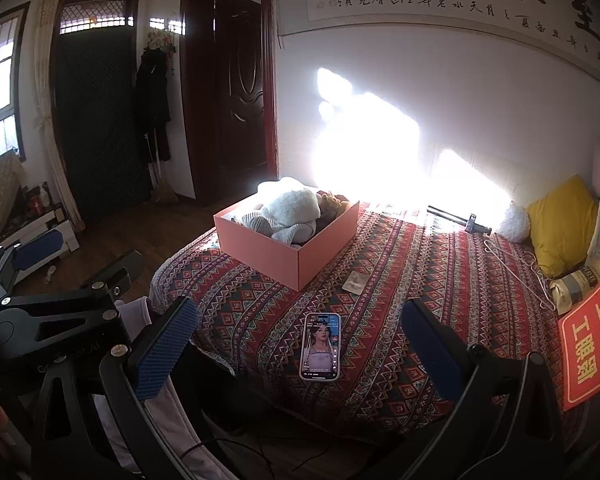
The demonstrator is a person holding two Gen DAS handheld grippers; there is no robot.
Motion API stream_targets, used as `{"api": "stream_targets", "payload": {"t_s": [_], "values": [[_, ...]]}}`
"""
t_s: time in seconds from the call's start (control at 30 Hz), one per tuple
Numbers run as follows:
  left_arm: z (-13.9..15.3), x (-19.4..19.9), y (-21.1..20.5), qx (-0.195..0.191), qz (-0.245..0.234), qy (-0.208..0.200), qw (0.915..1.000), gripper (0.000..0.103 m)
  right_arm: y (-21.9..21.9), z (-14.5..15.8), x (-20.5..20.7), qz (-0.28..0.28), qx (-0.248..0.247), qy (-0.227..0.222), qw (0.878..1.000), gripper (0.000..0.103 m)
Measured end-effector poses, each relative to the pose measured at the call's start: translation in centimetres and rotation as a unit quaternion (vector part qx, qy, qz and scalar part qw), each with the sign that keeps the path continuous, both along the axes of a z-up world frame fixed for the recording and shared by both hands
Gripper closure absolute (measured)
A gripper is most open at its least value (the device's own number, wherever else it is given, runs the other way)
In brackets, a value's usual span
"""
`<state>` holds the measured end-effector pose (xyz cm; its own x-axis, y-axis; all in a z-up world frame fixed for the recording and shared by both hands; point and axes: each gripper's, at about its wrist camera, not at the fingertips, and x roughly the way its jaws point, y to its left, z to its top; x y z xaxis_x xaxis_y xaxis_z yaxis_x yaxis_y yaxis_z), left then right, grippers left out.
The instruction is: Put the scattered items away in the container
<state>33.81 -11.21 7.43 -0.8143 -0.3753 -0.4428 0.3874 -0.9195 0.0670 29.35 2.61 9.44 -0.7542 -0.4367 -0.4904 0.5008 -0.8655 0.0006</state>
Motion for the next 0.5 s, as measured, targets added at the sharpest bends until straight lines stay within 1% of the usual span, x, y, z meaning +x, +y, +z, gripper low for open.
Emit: {"api": "stream_targets", "payload": {"t_s": [0.5], "values": [[0.12, -0.24, -0.16, -0.002, 0.002, 0.000, 1.0000, 0.000, 0.19, 0.22, -0.17, 0.001, 0.000, -0.001, 1.000, 0.001]]}}
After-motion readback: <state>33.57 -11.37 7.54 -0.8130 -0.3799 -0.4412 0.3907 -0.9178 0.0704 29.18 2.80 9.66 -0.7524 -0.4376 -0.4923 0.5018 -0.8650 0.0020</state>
